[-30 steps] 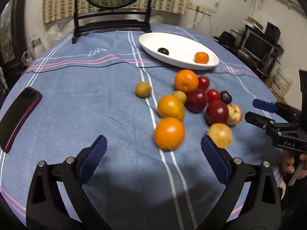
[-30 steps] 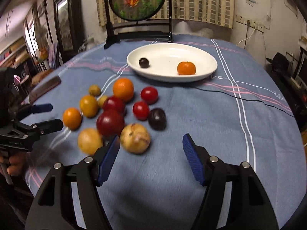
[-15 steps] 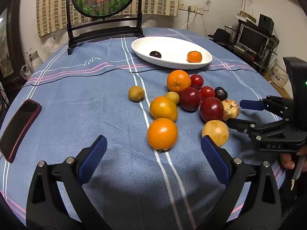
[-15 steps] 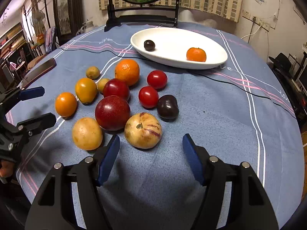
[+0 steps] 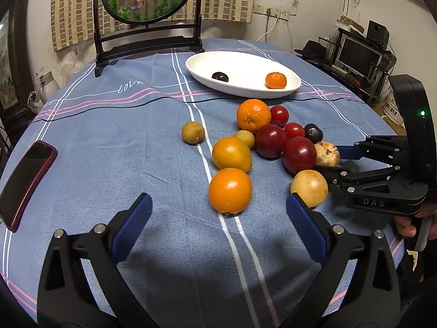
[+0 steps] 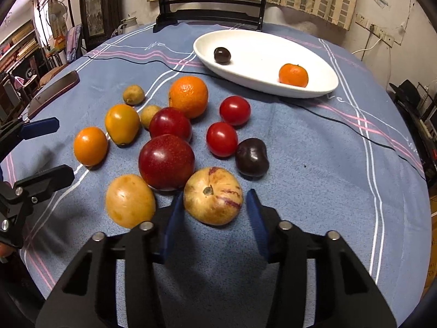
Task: Organize fruits
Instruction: 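Grasp an orange with the left tool while the right tool grasps the striped pepino, then carry orange and pepino onto the white plate and open both tools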
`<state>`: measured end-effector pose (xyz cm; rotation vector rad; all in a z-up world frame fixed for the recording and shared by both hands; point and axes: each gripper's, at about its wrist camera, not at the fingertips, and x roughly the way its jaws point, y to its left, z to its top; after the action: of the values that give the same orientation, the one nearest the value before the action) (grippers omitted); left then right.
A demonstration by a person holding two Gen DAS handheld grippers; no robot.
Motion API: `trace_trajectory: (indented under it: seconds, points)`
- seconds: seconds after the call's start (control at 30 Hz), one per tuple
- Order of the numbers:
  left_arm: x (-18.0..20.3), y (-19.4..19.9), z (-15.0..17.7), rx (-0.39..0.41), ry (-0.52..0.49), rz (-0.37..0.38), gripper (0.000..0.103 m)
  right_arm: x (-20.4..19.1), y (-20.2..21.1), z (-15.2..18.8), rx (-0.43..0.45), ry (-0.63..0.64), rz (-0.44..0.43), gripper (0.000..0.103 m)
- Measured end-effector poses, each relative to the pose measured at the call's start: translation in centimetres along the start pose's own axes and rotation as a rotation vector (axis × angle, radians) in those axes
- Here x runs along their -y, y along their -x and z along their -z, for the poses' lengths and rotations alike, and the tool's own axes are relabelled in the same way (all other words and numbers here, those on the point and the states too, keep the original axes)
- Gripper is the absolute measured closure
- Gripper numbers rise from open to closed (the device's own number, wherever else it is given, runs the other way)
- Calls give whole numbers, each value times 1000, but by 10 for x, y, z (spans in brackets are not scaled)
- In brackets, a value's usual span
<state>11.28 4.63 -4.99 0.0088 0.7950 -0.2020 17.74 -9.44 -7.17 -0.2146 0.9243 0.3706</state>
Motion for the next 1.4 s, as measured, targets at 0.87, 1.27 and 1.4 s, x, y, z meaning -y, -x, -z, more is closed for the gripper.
trace_trajectory:
  seconds: [0.87,1.27,1.4]
  points:
    - [9,-23,-9,-73,-22,2,52,24,11,18,42,-136,-99,63]
    - [12,-28,-10,-107,-37,12,65,30,12,21,49,-162,-135,63]
    - [6,-24,-14,-107,-16,41,65,32,16,18,65,-154,-159,63]
